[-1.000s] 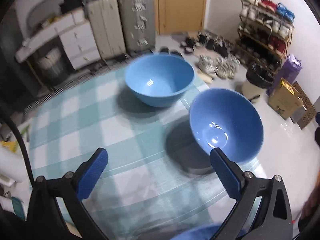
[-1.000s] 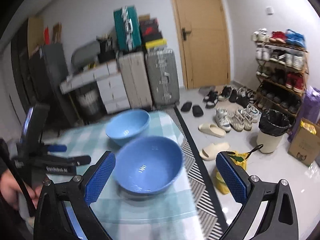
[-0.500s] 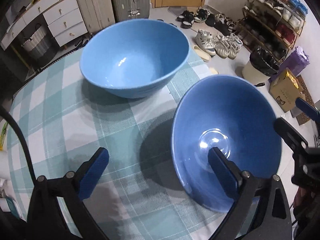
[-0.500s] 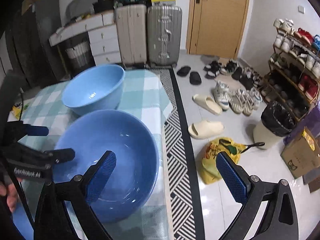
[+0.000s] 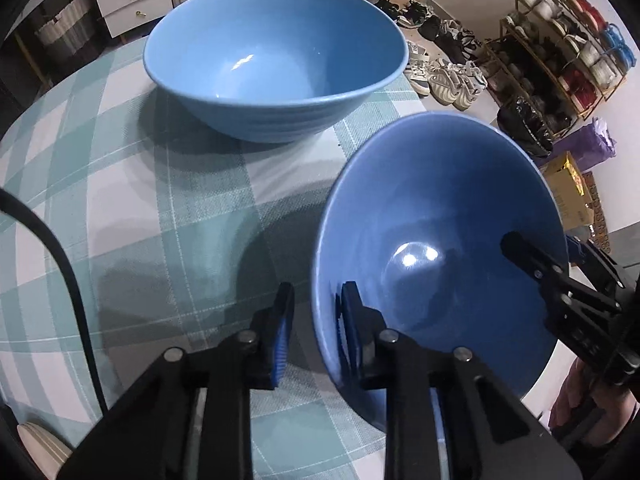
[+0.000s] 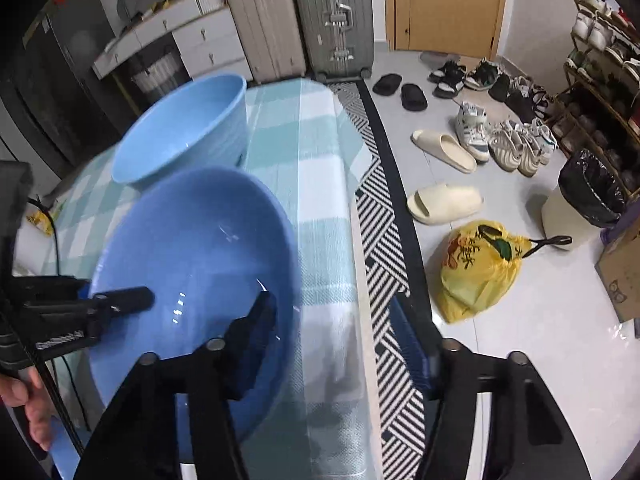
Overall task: Organize plates and bowls
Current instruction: 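Close the left gripper on the bowl rim while the right gripper grips the opposite rim, then lift the blue bowl with both grippers toward the placed bowl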
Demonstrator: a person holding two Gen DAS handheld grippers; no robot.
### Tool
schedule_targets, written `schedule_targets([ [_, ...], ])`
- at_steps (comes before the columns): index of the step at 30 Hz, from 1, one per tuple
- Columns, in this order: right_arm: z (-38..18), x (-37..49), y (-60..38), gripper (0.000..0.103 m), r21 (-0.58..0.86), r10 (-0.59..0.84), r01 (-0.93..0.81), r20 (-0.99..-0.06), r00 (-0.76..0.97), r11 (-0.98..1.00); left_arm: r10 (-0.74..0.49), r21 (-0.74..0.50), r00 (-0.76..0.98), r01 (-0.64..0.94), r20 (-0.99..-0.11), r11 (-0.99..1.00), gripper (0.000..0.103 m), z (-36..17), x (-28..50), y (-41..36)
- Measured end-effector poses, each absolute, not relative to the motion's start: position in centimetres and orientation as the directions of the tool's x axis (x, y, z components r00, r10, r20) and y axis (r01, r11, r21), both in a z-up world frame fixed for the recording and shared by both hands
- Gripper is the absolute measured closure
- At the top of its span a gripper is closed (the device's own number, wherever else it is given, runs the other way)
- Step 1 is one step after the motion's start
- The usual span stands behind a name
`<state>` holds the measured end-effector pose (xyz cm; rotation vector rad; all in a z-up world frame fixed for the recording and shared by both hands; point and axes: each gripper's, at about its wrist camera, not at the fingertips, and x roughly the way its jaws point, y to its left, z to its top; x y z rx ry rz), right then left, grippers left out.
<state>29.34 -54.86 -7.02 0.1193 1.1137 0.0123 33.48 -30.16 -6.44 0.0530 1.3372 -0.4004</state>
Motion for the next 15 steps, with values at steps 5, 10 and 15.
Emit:
schedule_targets([
  [5, -7.7, 29.0, -53.8, 0.072, 0.139, 0.117, 0.026, -0.907, 0.405, 0.99, -0.234, -0.167, 0.166, 0.339, -0.958, 0.926, 0.082, -6.1, 32.7, -30.1],
  [10, -7.5, 28.4, -51.3, 0.09, 0.139, 0.145, -0.042, -0.915, 0.376, 0.989, -0.229, -0.173, 0.151, 0.315, -0.962, 0.933, 0.082, -5.9, 32.2, -28.9],
  [15, -6.8, 28.0, -48.6, 0.091, 0.09, 0.119, -0.097, -0.923, 0.367, 0.991, -0.237, -0.186, 0.148, 0.294, -0.96, 0.937, 0.083, -5.5, 32.0, -26.8],
])
